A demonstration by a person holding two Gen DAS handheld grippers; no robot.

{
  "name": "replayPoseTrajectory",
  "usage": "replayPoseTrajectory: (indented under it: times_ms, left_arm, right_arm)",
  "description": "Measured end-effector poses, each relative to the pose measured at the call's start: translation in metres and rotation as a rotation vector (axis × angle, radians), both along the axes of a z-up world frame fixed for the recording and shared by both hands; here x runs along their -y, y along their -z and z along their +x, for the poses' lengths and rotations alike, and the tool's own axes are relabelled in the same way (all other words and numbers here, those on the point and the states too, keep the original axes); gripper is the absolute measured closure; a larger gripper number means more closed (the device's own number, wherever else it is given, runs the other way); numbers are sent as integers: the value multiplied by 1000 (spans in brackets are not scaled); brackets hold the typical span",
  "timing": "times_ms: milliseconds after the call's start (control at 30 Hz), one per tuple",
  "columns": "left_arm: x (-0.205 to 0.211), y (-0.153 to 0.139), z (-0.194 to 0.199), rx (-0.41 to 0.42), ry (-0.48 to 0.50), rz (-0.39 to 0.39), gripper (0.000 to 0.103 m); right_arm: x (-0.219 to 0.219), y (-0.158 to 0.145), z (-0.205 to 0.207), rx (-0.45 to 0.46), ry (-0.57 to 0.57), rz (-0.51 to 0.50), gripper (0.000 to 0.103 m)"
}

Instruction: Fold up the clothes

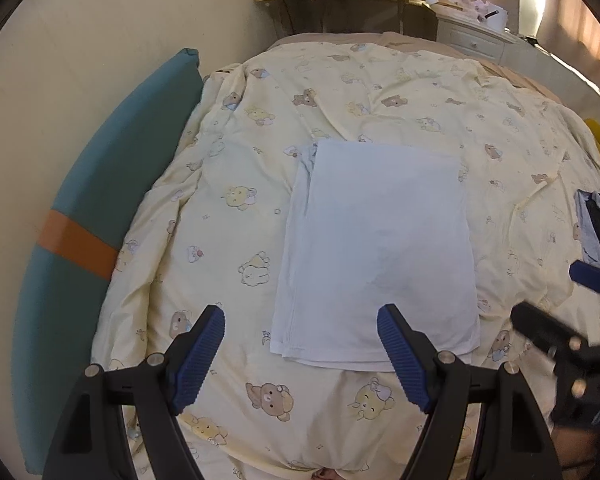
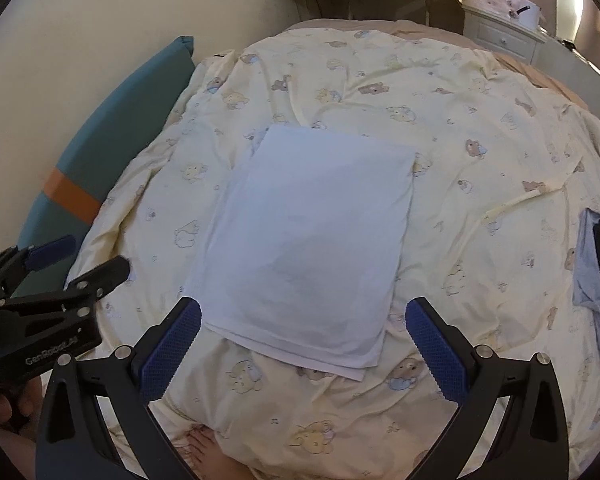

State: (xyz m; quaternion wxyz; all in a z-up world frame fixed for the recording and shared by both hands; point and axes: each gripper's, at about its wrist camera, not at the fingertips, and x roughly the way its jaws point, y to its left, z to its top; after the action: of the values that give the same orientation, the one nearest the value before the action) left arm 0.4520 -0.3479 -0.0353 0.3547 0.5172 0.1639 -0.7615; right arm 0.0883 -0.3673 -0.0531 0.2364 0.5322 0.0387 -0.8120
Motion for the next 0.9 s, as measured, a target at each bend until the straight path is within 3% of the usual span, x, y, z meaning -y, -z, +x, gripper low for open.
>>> replayPoseTrajectory:
  times_ms: [133, 333, 467, 600, 733, 833, 900]
  left_arm:
    - [12, 18, -18, -31, 104, 140, 24]
    - [33, 30, -84, -77, 277, 213, 24]
    - [35, 11, -135, -103, 407, 191, 24]
    - [26, -22, -168, -111, 521, 165, 24]
    - [10, -55, -190, -143, 522, 187, 24]
    - [-20, -62, -209, -133, 528, 170, 24]
    - [-43, -56, -224, -117, 525, 81, 24]
  right_arm:
    - [-19, -6, -24, 62, 42, 0, 0]
    - [-37, -25, -66, -44, 111, 97, 0]
    - [-52, -43, -90, -53, 198, 171, 0]
    - [-75, -93, -112, -39, 217, 180, 0]
    - [-99, -135, -133, -86, 97, 273, 0]
    - [-138, -139, -134, -121, 51, 273, 0]
    - [-168, -137, -133, -140, 36, 259, 0]
